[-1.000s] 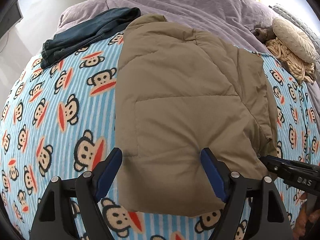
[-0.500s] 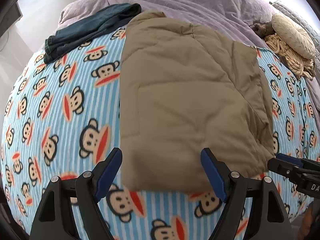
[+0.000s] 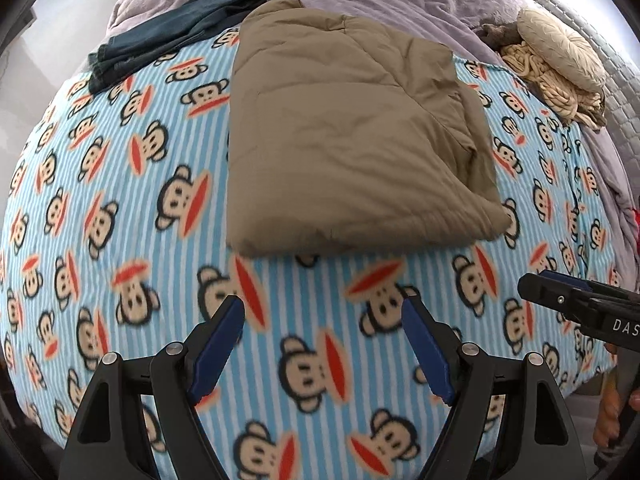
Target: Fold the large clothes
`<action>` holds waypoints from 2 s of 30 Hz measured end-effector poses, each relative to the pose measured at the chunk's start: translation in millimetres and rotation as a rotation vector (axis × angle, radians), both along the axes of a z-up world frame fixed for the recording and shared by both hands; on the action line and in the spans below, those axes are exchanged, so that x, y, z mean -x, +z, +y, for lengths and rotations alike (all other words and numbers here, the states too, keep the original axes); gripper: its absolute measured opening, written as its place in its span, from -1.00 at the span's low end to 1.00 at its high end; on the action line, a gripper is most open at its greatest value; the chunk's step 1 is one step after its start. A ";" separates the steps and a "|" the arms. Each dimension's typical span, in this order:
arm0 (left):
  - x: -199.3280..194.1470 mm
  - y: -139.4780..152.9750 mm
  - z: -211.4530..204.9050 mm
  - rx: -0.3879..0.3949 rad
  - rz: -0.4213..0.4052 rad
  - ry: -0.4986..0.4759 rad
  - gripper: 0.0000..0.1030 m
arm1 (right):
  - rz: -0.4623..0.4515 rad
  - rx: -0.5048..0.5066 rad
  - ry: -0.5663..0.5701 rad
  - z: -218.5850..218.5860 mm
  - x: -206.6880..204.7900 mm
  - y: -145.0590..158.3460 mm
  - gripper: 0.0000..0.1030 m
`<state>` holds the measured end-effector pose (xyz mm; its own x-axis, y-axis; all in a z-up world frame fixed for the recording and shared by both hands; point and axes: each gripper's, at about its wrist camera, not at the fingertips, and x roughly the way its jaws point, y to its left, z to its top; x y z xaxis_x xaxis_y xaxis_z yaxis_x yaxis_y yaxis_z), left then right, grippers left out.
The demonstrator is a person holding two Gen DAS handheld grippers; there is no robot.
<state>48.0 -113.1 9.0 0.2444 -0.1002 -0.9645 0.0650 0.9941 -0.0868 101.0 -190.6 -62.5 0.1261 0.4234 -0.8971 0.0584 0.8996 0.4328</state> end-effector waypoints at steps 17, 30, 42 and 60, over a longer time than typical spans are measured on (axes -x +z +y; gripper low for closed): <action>37.9 46.3 4.9 -0.082 -0.078 0.078 1.00 | -0.090 0.073 0.029 6.3 21.4 43.7 0.68; 28.9 107.0 11.8 -0.105 -0.219 0.140 1.00 | -0.256 0.192 -0.026 8.8 15.4 109.0 0.69; 38.8 140.5 8.5 -0.121 -0.284 0.161 1.00 | -0.344 0.244 -0.050 12.6 18.4 154.9 0.69; 36.2 143.0 10.8 -0.133 -0.278 0.183 1.00 | -0.333 0.248 -0.073 11.6 17.0 154.0 0.69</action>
